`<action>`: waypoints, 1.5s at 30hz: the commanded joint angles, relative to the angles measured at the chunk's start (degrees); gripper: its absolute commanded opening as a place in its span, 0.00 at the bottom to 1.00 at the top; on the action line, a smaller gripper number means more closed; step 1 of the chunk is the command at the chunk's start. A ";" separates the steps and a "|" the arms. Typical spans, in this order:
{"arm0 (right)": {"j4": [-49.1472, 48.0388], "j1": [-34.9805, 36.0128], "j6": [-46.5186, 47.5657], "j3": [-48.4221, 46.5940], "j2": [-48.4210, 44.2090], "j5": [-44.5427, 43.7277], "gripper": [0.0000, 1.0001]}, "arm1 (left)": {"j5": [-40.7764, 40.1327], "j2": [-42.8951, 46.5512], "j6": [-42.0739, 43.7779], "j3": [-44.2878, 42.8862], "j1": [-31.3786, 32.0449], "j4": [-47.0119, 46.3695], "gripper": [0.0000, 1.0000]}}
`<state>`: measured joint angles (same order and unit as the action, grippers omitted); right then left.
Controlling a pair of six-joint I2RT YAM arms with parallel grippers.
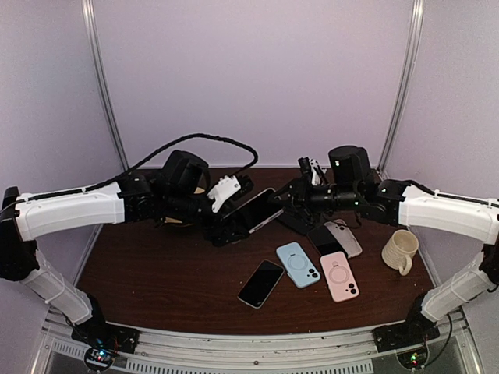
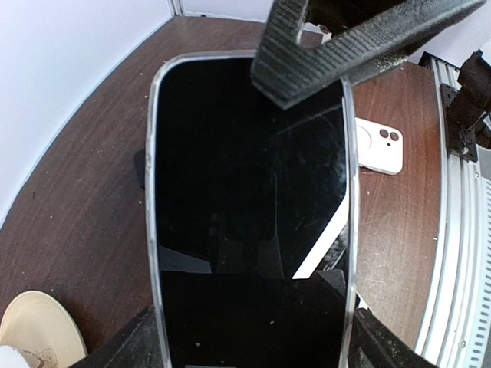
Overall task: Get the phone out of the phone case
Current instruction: Pass from the left arm to the right
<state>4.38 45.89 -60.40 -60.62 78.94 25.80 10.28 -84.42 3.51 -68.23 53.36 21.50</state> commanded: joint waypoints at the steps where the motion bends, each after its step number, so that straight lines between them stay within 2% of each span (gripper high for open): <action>1: -2.20 -0.19 -0.88 -0.40 -0.18 1.20 0.36 | 1.56 2.44 0.74 0.10 0.05 -4.11 0.61; 16: -2.20 -0.02 -1.19 0.54 0.43 4.28 0.20 | 2.21 2.03 1.44 0.20 0.07 -4.03 0.59; 23: -2.29 0.08 0.07 0.94 0.35 6.26 0.00 | 2.01 1.99 1.78 0.29 0.05 -3.80 0.60; 24: -2.58 0.08 0.57 0.94 0.27 6.85 0.00 | 1.82 1.98 1.73 0.21 -0.01 -3.65 0.60; 31: -1.58 0.08 6.15 -0.38 -0.33 10.58 0.01 | 2.14 3.14 2.46 1.04 0.04 -3.66 0.77; 36: 2.65 -0.01 11.95 -2.78 -0.79 11.30 0.00 | 2.26 5.10 4.36 1.94 0.02 -3.22 0.97; 45: 9.74 -0.14 22.91 -6.13 -2.45 7.76 0.00 | 1.95 7.37 8.41 2.84 0.03 -0.64 0.98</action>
<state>13.61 45.63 -43.90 -63.26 79.09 33.56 12.01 -78.54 9.26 -65.78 53.56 21.15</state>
